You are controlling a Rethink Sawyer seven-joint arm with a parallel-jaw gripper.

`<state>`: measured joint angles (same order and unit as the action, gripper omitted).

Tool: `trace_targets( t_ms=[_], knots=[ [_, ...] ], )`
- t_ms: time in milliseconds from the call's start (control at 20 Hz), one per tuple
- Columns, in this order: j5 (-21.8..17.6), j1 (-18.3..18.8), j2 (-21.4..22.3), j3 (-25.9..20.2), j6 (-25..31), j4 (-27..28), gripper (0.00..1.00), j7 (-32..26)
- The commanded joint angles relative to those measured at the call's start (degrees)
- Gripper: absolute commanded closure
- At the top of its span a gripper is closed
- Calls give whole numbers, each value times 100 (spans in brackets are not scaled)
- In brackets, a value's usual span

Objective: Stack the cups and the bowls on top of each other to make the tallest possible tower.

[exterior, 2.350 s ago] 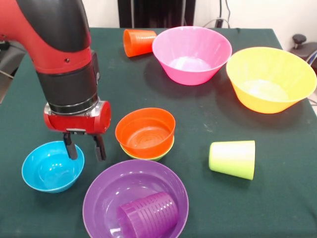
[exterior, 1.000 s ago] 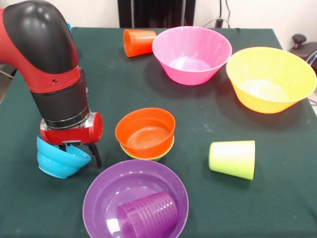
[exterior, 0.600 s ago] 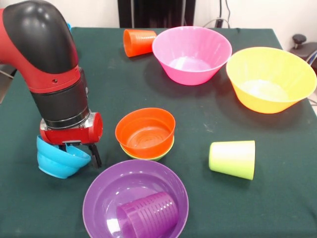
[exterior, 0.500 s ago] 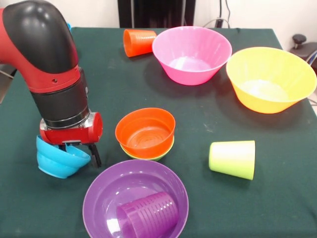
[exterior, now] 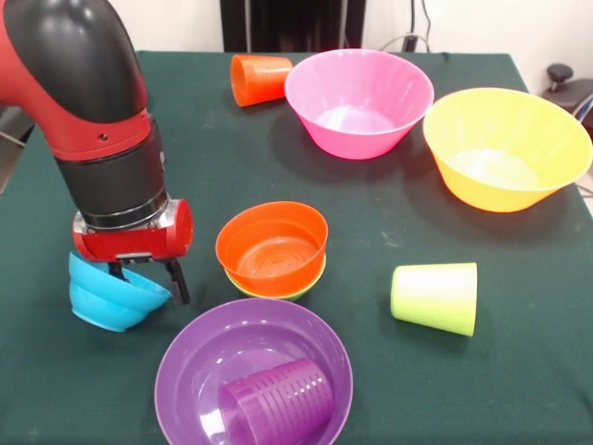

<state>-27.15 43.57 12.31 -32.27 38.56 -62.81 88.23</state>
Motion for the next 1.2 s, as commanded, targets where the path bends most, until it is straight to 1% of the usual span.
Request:
trace_targets(
  t_ms=[50, 100, 150, 250, 300, 400, 1000, 1100, 1200],
  knots=[
    [-294, -170, 135, 174, 456, -223, 0, -769],
    [-254, -183, 136, 209, 479, -220, 0, -649],
    [-245, -186, 138, 214, 485, -219, 100, -629],
    [-284, -249, 161, 253, 605, -157, 100, -687],
    [-243, -267, 195, 297, 662, -176, 100, -567],
    [-203, -254, 247, 314, 631, -257, 100, -472],
    [-159, -224, 270, 331, 597, -333, 100, -434],
    [-144, -268, 353, 389, 684, -345, 100, -350],
    [-84, -345, 548, 493, 945, -396, 100, -212]
  ],
)
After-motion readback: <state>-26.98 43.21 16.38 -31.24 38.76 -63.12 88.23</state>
